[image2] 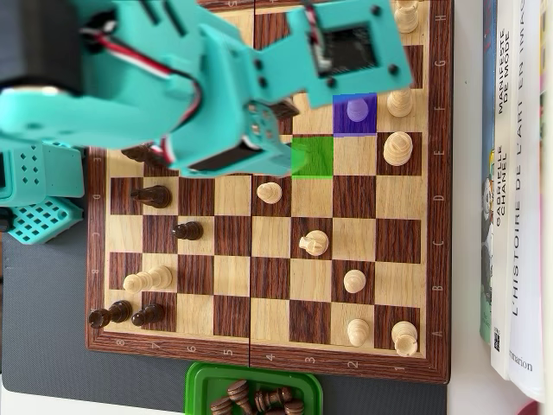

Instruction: Play chess

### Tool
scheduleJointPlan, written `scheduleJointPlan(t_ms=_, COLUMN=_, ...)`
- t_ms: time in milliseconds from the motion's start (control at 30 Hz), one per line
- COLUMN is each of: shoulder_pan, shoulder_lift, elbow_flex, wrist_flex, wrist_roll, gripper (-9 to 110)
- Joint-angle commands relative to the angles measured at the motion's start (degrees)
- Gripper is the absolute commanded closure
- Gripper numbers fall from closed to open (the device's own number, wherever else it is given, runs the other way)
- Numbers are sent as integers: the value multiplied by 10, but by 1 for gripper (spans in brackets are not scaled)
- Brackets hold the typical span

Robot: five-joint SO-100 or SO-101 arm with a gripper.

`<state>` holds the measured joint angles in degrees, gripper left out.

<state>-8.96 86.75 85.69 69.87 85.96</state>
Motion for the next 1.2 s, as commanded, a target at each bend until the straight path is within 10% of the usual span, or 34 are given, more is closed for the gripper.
scheduleJointPlan(t_ms=0, shoulder_pan=-10, shoulder_lift=-7, elbow_flex=-50, wrist_flex=-1, wrist_roll=32, gripper=86)
scheduleJointPlan(t_ms=1167, shoulder_pan=-33, shoulder_lift=-175, elbow_flex=-197, wrist_flex=-8, wrist_roll=135, gripper=86)
